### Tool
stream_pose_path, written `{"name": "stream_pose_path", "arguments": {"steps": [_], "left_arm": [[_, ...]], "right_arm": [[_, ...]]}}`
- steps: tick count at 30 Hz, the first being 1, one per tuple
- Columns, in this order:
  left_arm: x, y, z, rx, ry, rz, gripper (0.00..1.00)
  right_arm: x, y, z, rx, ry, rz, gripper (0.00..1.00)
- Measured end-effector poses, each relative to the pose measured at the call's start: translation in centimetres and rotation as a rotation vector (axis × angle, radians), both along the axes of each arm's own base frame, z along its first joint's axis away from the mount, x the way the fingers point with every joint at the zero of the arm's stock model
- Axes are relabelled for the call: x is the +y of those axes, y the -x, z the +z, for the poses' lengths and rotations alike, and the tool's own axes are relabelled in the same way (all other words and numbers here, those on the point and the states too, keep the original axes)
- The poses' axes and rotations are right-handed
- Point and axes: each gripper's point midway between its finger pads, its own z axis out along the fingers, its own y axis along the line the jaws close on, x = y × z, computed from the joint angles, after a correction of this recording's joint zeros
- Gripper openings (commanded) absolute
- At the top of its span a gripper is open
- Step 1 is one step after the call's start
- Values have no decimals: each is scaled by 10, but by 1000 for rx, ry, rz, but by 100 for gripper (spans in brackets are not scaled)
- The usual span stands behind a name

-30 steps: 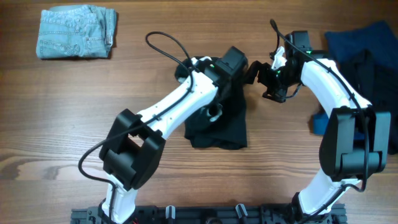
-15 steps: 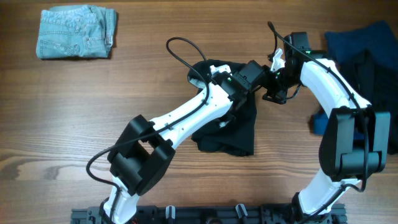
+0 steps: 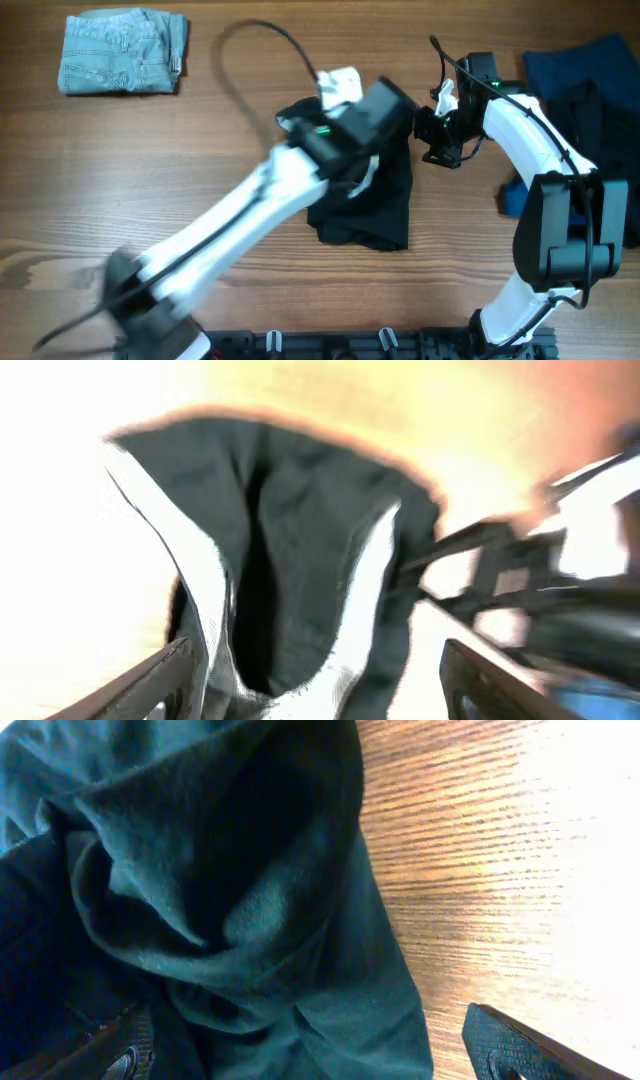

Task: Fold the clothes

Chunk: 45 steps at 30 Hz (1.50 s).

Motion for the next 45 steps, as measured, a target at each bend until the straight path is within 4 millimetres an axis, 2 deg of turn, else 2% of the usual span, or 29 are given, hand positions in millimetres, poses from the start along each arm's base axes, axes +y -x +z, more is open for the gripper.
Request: {"name": "stream_pose_path", "arguments": {"steps": [2,4,5,7,9,10,12,14,15,20,22,25,29,33,37,40,42,45], "left_arm": [[29,2,47,-78,48,32,83],[59,4,72,-115,65,77,91],[80,5,83,-130,64,114,100],[116,6,93,-138,50,187,100],[150,5,92,-114,24,266,100],[161,4,89,-99,14,293,100],[184,1,79,-52,-5,353,100],[198,-1,74,-26,-9,393,100],[213,-4,69,-3,-7,434,100],[257,-5,65,26,-1,559,100],[285,-2,63,43,-8,639,100],[300,6,57,81,-22,682,100],[311,14,51,115,-34,714,100],[312,16,46,130,-40,716,100],[312,17,42,145,-46,716,100],[311,16,40,152,-45,714,100],[309,16,39,160,-40,709,100],[306,14,34,180,-27,697,100]], "right_arm": [[-3,3,8,-9,18,-2,99],[-5,6,22,-34,29,-3,99],[-5,9,36,-57,36,-3,99],[-2,16,66,-123,40,7,99],[8,26,90,-174,42,28,99],[14,31,98,-192,42,41,99],[37,43,112,-228,38,94,99],[58,53,113,-218,40,124,100],[80,64,109,-213,53,184,100],[139,92,96,-231,145,252,99],[172,106,92,-262,154,284,100],[185,112,85,-264,167,290,100],[185,111,72,-238,200,280,99],[180,112,59,-208,242,277,100],[164,114,54,-192,320,269,100],[161,112,53,-197,336,259,100],[166,108,55,-215,317,259,99],[186,101,63,-263,222,296,100]]}}
